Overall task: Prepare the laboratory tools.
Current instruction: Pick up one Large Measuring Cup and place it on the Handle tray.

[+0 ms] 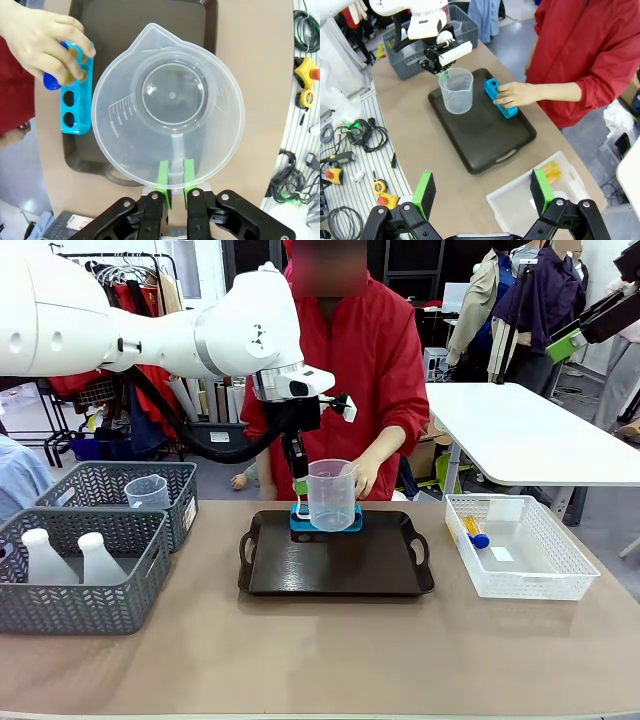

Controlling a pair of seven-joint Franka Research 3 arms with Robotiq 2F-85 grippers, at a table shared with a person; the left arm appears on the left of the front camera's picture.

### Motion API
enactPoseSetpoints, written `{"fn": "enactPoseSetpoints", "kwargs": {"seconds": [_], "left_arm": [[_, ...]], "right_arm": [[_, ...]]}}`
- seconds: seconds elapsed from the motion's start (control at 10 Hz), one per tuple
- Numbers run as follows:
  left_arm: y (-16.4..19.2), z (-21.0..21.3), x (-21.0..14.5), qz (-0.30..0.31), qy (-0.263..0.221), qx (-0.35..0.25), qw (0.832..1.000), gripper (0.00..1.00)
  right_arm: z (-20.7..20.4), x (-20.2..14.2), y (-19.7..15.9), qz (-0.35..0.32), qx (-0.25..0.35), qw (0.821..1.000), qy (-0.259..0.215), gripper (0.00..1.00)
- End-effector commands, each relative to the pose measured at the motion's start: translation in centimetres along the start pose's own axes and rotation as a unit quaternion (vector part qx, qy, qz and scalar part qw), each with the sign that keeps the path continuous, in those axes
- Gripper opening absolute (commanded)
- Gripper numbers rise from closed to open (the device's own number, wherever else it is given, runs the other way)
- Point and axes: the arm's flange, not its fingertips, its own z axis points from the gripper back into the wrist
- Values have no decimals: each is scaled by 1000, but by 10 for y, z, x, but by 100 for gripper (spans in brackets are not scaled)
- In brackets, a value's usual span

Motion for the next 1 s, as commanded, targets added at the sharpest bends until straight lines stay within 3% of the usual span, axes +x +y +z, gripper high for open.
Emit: {"fn": "enactPoseSetpoints", "kwargs": {"seconds": [0.0, 0.5, 0.9], "left_arm": [[0, -5, 9, -12, 14, 12, 1000, 0], [10, -58, 72, -59, 14, 65, 996, 0], [35, -108, 103, -85, 26, 69, 994, 0]], "right_arm": [[1, 1, 1, 3, 3, 1000, -5, 100], [1, 1, 1, 3, 3, 1000, -5, 100], [1, 1, 1, 3, 3, 1000, -5, 100]]}}
